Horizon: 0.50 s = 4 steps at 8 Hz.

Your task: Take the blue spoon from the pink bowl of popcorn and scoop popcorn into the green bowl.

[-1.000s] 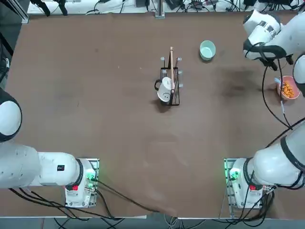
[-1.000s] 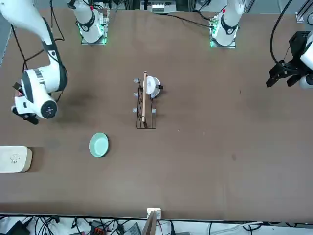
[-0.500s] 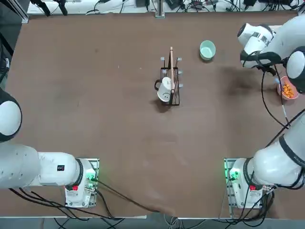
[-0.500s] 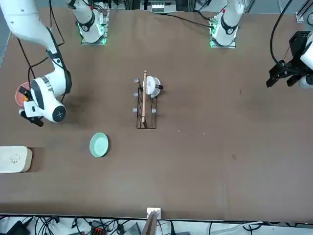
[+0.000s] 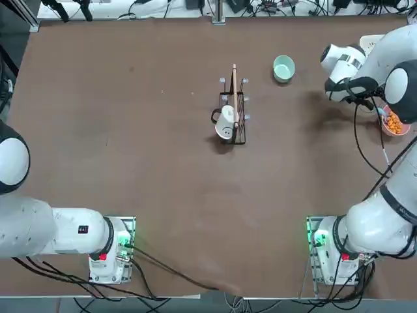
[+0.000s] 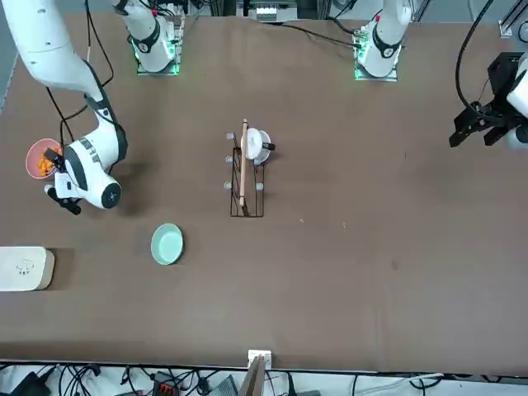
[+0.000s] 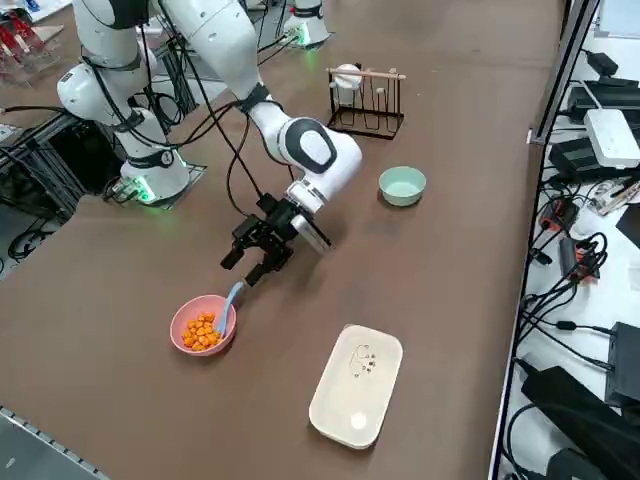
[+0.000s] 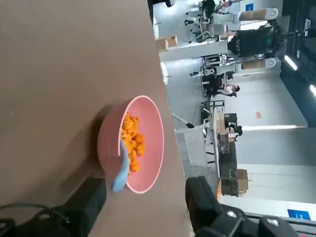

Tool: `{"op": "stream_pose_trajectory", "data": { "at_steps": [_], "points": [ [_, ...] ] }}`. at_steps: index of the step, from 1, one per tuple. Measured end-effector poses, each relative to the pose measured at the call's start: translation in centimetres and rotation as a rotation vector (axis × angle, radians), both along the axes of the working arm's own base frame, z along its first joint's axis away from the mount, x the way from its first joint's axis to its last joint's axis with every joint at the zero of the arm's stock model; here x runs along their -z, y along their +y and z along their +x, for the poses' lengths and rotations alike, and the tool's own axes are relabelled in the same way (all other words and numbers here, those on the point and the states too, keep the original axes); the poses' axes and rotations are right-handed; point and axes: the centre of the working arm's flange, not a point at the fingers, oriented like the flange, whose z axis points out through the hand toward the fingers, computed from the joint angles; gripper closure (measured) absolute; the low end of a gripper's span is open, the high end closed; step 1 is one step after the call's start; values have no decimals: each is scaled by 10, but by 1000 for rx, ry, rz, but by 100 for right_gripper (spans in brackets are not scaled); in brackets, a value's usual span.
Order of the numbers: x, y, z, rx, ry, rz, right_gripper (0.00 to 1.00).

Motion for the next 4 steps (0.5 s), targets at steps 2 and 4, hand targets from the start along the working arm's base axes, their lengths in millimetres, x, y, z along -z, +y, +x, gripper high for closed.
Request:
{"op": "stream_pose_trajectory", "data": {
  "at_steps": [2,4],
  "points": [
    [3,-10,-2,14,-6,9,7],
    [6,-14,-1,16,-35,25,15]
  ]
}}
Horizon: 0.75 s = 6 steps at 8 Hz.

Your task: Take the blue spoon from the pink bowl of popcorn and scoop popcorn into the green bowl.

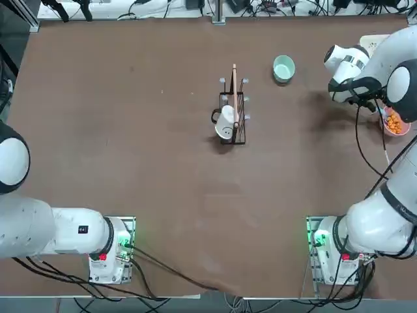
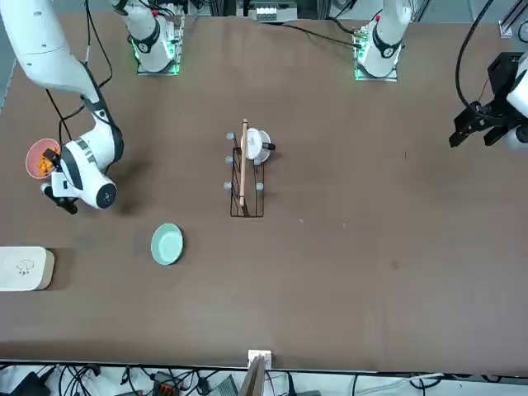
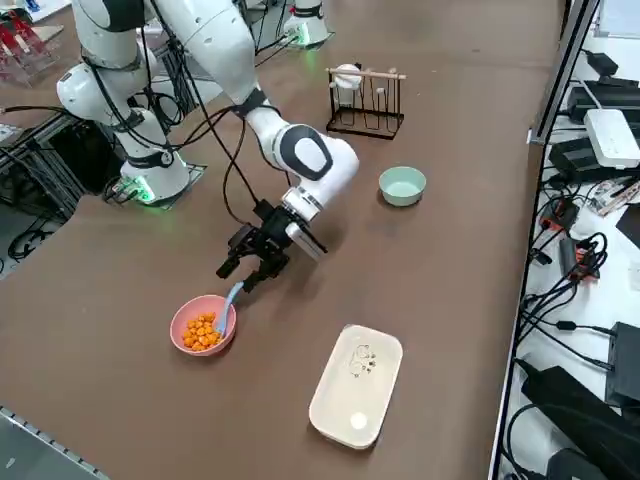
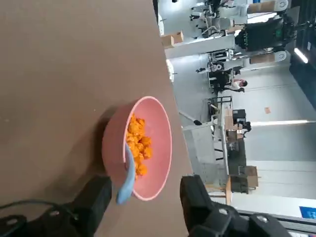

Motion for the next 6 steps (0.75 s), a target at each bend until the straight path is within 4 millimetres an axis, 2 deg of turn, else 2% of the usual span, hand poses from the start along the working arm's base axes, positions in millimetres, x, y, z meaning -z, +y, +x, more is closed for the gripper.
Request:
{"op": "stream_pose_trajectory", "data": {
  "at_steps": [4,6],
  "points": [
    [12,-2,-4,10,5,-1,33],
    [14,-4,-6,20,0,-8,52]
  ]
}}
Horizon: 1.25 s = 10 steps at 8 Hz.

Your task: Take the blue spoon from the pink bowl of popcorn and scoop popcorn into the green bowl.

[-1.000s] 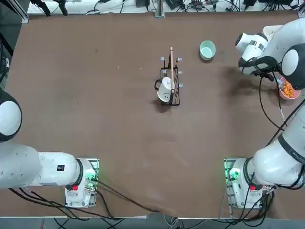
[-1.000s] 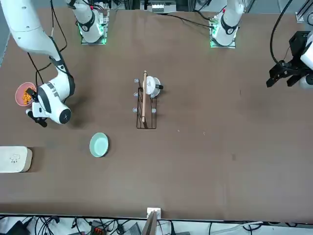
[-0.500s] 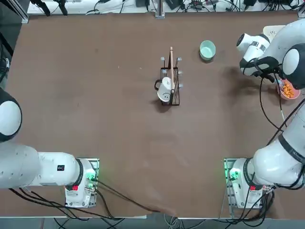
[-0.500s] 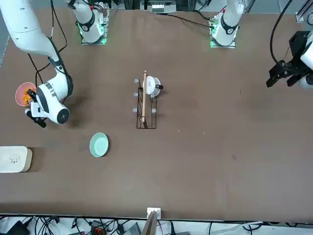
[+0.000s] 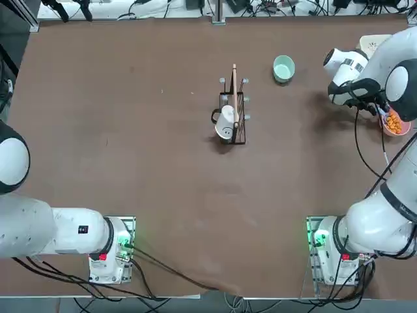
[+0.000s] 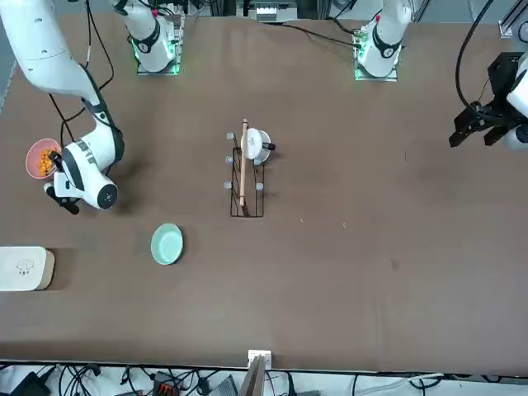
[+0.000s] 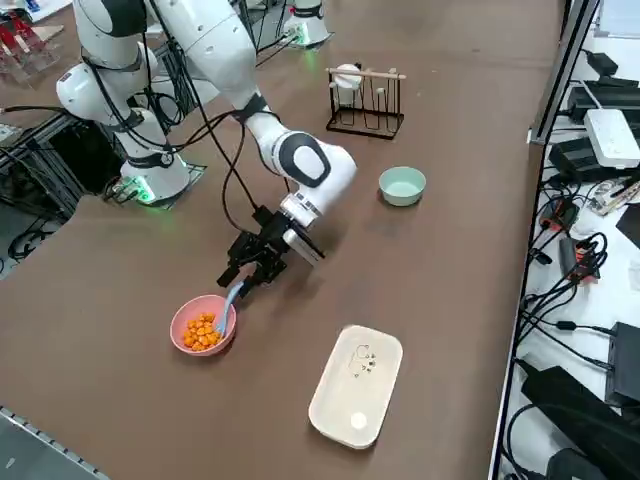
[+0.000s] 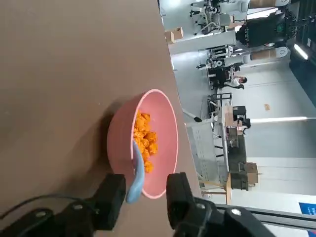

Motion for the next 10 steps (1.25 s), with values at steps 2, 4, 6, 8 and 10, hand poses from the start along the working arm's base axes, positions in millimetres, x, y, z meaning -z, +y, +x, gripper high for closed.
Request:
{"op": "stream_pose_trajectory", "data": {
  "at_steps": [2,4,6,8,10],
  "points": [
    [0,0,-1,21,-39,-24,80],
    [0,-1,-1,26,-47,-31,88],
    [0,0,-2,29,-43,-39,89],
    [7,3,-6,29,-22,-46,89],
    [12,6,-9,26,-1,-62,89]
  ]
}}
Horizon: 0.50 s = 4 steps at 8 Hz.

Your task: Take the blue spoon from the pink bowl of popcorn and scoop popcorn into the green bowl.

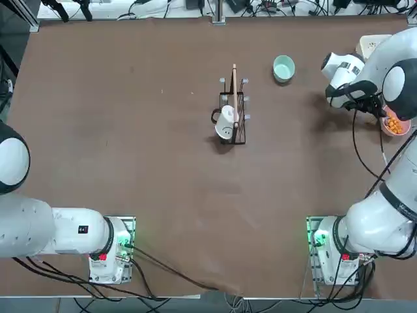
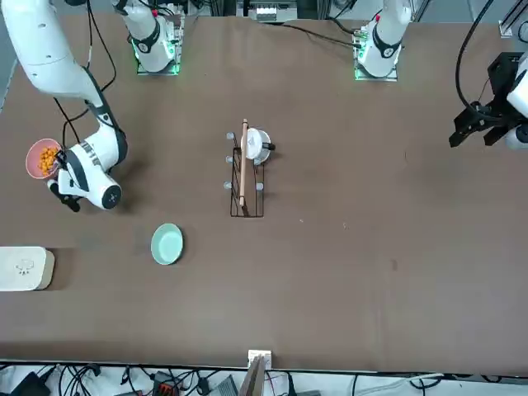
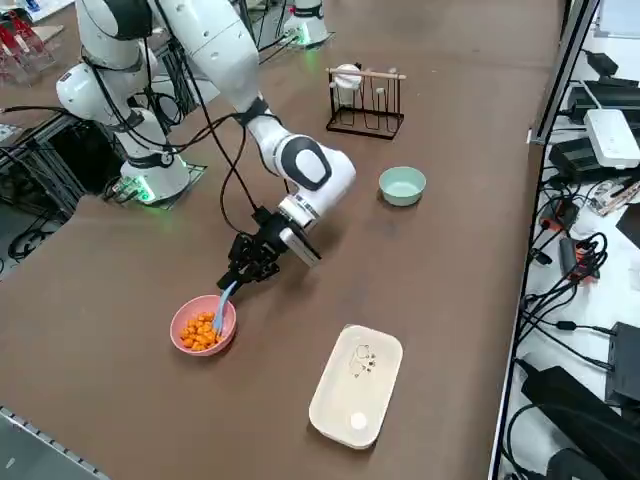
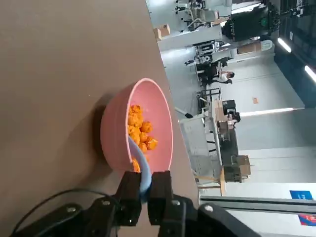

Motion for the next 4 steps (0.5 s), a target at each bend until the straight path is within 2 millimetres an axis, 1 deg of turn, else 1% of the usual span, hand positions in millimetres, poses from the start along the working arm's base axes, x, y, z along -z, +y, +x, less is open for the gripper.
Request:
{"op": "stream_pose_trajectory", "data": {
  "at_steps": [2,4],
  "points": [
    [-3,6,0,-15,24,-41,89],
    [-13,20,4,-30,46,-107,89]
  ]
}}
